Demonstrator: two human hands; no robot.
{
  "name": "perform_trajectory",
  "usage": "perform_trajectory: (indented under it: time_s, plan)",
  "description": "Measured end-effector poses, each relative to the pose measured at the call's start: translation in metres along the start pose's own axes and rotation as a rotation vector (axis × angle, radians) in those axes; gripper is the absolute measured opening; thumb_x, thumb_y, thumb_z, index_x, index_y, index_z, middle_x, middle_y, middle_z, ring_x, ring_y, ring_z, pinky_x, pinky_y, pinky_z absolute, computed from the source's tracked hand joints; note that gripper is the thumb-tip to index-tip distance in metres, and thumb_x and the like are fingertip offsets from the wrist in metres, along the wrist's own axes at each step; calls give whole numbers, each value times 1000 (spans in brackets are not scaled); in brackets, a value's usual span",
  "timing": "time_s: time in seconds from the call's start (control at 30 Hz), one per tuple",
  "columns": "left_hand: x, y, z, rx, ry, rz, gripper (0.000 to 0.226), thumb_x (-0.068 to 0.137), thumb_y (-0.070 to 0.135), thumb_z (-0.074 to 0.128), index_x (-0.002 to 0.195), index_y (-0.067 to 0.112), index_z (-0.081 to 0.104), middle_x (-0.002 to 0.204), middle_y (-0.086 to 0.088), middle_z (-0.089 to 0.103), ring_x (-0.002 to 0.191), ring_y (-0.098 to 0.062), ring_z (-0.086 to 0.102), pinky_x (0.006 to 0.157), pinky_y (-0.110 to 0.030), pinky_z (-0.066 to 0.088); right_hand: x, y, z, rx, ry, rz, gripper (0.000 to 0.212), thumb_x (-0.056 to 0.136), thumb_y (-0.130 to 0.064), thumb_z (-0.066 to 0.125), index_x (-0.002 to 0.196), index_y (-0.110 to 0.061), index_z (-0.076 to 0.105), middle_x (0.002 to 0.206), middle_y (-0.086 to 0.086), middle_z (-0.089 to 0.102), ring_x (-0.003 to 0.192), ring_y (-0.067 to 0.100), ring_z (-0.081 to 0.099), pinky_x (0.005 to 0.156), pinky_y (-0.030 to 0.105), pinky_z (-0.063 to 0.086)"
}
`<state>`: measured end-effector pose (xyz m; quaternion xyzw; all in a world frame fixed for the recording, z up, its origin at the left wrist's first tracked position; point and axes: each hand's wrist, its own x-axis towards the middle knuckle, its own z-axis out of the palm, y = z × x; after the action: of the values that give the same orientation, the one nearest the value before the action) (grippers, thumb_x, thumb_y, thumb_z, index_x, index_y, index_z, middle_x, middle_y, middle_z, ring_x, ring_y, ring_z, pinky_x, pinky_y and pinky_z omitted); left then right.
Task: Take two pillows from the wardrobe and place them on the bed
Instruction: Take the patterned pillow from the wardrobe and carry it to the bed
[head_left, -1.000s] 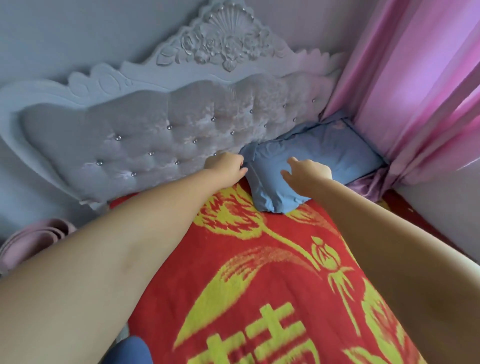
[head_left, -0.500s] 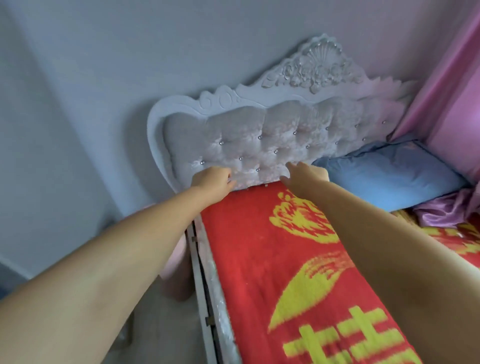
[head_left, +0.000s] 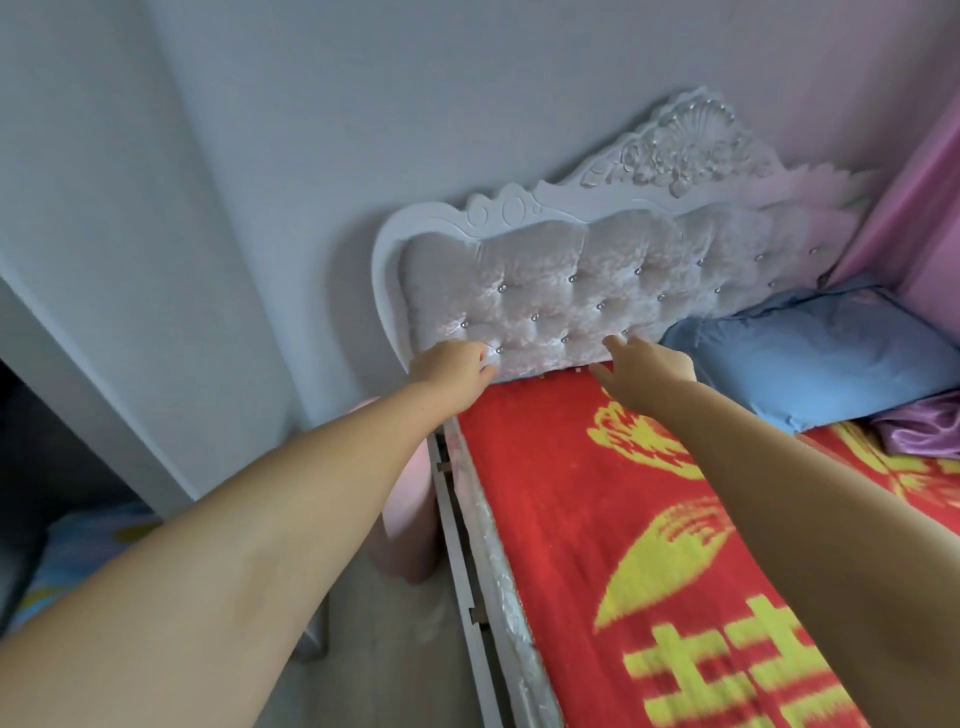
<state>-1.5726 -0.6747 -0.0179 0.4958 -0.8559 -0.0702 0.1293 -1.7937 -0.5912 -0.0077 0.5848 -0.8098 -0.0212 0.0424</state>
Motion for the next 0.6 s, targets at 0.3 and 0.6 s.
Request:
perform_trajectory:
  time_s: [0.3, 0.6]
  plan:
    - [-137, -69, -9, -20, 21, -190, 28, 92, 36, 48, 101, 15, 64, 115, -9, 65, 105, -30, 60, 73, -29, 41, -103, -101, 12, 44, -72, -186, 49, 96, -47, 35, 136, -19, 41, 136, 11, 46, 124, 32, 45, 95, 48, 38]
    - [-313, -183, -33, 8, -24, -492, 27, 92, 35, 48, 100, 14, 63, 107, -11, 66, 99, -30, 61, 71, -32, 44, -182, -255, 21, 3, -126, -519, 44, 95, -44, 36, 133, -23, 44, 139, 10, 45, 125, 31, 45, 97, 47, 38]
